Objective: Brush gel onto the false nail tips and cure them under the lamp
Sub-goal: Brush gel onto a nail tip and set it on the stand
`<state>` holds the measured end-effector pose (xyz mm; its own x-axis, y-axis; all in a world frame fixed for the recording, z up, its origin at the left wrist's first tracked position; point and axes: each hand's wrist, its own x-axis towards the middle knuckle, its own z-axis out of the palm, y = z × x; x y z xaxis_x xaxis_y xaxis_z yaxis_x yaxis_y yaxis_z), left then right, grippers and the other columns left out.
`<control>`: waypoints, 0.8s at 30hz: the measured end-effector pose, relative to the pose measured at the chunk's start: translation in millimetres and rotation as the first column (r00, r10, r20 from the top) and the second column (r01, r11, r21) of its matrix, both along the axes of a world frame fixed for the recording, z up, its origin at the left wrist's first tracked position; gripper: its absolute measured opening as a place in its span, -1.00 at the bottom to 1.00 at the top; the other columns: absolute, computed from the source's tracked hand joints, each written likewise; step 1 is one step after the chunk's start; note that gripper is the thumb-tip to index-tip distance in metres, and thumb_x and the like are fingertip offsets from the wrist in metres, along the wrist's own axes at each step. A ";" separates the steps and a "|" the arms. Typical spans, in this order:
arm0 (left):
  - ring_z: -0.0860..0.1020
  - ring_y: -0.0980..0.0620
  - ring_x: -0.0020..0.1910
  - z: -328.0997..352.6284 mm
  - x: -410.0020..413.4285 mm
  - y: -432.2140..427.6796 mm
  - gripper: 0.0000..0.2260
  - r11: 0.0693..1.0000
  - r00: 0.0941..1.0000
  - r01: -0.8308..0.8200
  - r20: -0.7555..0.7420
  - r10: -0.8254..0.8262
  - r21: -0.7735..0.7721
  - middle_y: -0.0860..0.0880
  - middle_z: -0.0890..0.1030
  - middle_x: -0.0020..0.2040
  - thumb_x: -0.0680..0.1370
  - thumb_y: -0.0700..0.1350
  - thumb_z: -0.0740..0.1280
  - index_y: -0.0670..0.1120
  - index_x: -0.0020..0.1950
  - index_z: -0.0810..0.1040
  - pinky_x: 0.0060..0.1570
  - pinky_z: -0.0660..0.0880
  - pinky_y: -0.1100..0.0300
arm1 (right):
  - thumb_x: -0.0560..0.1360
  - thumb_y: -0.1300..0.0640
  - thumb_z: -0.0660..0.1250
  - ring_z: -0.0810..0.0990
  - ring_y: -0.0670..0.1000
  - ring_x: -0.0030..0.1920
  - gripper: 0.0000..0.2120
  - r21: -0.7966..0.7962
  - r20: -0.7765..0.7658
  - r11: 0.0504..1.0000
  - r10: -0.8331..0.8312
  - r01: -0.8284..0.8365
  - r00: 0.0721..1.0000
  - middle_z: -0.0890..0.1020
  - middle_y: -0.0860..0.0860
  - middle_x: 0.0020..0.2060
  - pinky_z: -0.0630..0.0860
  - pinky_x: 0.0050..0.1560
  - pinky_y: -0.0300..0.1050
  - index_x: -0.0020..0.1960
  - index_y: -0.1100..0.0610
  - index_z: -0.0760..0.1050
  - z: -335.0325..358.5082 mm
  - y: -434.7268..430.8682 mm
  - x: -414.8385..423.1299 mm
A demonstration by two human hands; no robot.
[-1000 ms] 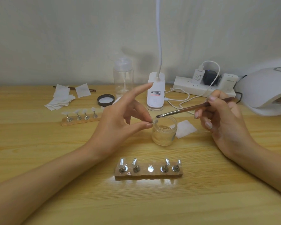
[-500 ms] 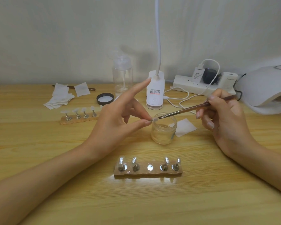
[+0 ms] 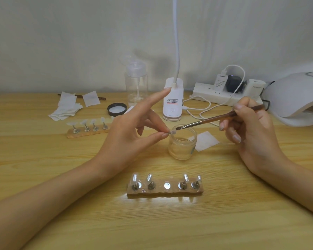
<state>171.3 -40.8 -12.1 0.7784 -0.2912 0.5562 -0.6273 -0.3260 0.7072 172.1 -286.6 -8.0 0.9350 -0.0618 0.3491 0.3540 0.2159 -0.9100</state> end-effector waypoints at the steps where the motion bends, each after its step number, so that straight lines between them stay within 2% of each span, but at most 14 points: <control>1: 0.65 0.13 -0.04 0.1 -0.4 0.0 -0.32 1.000 1.000 -0.002 0.008 0.002 0.006 0.12 0.69 -0.14 0.50 -0.21 0.50 0.02 0.56 0.33 -0.20 0.47 -0.04 | 0.60 0.16 0.18 0.27 -0.10 -0.61 -0.67 0.003 0.012 1.000 0.019 -0.019 1.000 0.61 0.08 -0.43 0.28 -0.52 -0.33 -0.32 -0.06 0.42 0.3 0.6 -0.4; 5: 0.65 0.13 -0.03 0.6 -0.9 0.5 -0.33 0.999 0.999 -0.004 0.048 0.002 0.035 0.14 0.69 -0.13 0.50 -0.20 0.50 -0.01 0.56 0.33 -0.20 0.47 0.02 | 0.58 0.11 0.21 0.28 -0.09 -0.60 -0.79 -0.053 0.009 0.997 0.054 -0.053 0.999 0.63 0.10 -0.39 0.32 -0.49 -0.33 -0.24 0.04 0.38 -0.4 1.7 -1.0; 7: 0.65 0.13 -0.04 0.8 -0.9 0.6 -0.34 0.999 0.998 -0.005 0.058 0.003 0.040 0.14 0.69 -0.13 0.50 -0.20 0.50 -0.02 0.56 0.34 -0.21 0.47 0.06 | 0.61 0.15 0.21 0.27 -0.09 -0.60 -0.77 -0.060 -0.015 0.998 0.011 -0.012 1.000 0.62 0.10 -0.41 0.30 -0.50 -0.33 -0.23 0.08 0.33 -1.3 0.8 0.2; 11: 0.65 0.14 -0.03 0.4 -0.3 0.6 -0.34 0.999 0.997 -0.007 0.078 0.003 0.045 0.14 0.69 -0.12 0.50 -0.19 0.50 -0.02 0.55 0.34 -0.22 0.46 0.07 | 0.65 0.20 0.16 0.26 -0.09 -0.60 -0.70 -0.032 -0.010 0.999 -0.026 0.025 1.000 0.61 0.08 -0.42 0.27 -0.52 -0.33 -0.26 0.03 0.34 -1.7 -1.4 1.6; 16: 0.63 0.16 -0.04 -0.4 1.2 1.3 -0.34 0.998 0.994 -0.008 0.110 0.001 0.060 0.16 0.69 -0.12 0.50 -0.21 0.51 -0.03 0.55 0.34 -0.23 0.44 0.19 | 0.58 0.10 0.22 0.27 -0.09 -0.59 -0.80 -0.065 0.002 0.997 0.037 -0.037 0.999 0.63 0.08 -0.39 0.31 -0.49 -0.33 -0.21 0.07 0.33 -1.5 0.3 0.4; 20: 0.63 0.13 -0.04 -0.5 1.9 1.2 -0.35 0.998 0.993 -0.009 0.120 0.002 0.061 0.16 0.69 -0.13 0.50 -0.19 0.50 -0.03 0.55 0.35 -0.23 0.45 0.16 | 0.65 0.20 0.17 0.25 -0.10 -0.60 -0.74 -0.058 -0.041 0.998 -0.032 0.030 0.999 0.61 0.08 -0.43 0.24 -0.54 -0.34 -0.23 0.07 0.31 -2.0 -1.4 2.5; 24: 0.63 0.13 -0.05 -0.2 1.5 0.9 -0.35 0.998 0.993 -0.005 0.118 -0.002 0.055 0.16 0.69 -0.12 0.50 -0.19 0.50 -0.03 0.54 0.35 -0.24 0.44 0.20 | 0.62 0.14 0.19 0.25 -0.11 -0.59 -0.76 -0.036 0.026 0.998 0.042 -0.041 0.999 0.63 0.07 -0.39 0.27 -0.52 -0.34 -0.23 0.02 0.36 -1.5 -0.7 0.9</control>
<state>172.8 -39.8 -12.4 0.7089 -0.3230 0.6269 -0.7046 -0.3635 0.6095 173.1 -287.2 -9.5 0.9270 -0.0100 0.3749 0.3693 0.1990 -0.9078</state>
